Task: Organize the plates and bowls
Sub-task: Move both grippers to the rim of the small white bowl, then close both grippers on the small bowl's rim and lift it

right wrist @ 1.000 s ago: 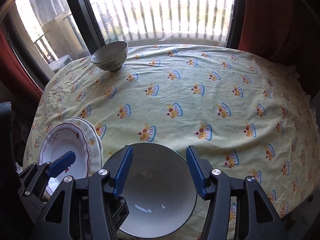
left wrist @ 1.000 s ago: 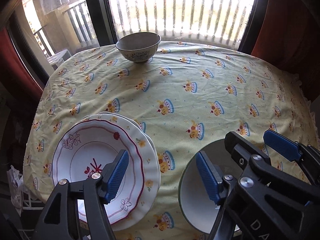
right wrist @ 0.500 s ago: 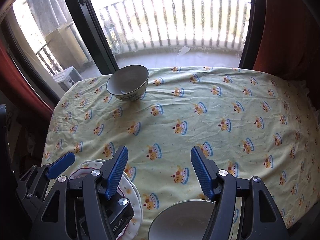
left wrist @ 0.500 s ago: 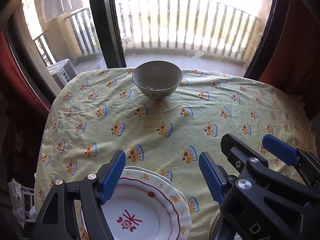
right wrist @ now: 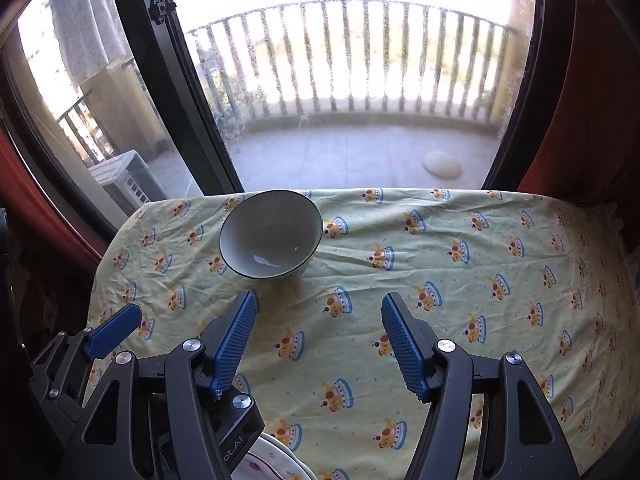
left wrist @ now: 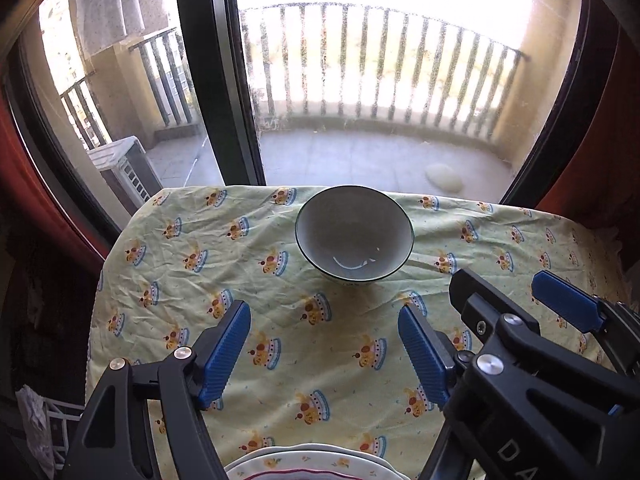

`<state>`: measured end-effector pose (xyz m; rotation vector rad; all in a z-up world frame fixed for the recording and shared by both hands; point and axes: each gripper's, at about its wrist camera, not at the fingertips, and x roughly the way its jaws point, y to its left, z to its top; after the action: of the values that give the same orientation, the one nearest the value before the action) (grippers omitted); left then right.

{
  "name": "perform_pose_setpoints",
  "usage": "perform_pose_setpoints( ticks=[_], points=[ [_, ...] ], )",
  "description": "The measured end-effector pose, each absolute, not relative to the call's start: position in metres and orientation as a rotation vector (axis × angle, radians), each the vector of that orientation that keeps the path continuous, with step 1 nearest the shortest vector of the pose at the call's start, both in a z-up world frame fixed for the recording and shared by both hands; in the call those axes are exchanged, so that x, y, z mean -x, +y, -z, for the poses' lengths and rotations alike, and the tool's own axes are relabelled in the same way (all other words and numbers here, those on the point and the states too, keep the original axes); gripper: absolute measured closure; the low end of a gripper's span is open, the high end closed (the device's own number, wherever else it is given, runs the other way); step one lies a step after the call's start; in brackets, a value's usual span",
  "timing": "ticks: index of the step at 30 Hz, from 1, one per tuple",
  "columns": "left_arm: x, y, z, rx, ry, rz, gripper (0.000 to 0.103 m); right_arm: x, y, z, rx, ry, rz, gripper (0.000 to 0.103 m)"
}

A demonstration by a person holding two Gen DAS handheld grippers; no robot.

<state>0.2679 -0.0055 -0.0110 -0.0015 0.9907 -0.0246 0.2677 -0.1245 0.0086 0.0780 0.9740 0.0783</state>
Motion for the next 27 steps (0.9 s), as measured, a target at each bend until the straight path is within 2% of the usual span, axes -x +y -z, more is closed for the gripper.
perform_pose_setpoints(
  ticks=[15, 19, 27],
  points=[
    [-0.366, 0.023, 0.058, 0.011, 1.01, 0.05, 0.027, -0.367, -0.085, 0.034, -0.116, 0.973, 0.031, 0.034],
    [-0.382, 0.02, 0.077, 0.024, 1.019, 0.055, 0.027, -0.385, -0.086, 0.049, -0.1, 0.978, 0.064, 0.045],
    [-0.399, 0.015, 0.111, 0.029, 1.067, 0.065, 0.044, -0.404, -0.094, 0.085, -0.122, 1.022, 0.092, 0.053]
  ],
)
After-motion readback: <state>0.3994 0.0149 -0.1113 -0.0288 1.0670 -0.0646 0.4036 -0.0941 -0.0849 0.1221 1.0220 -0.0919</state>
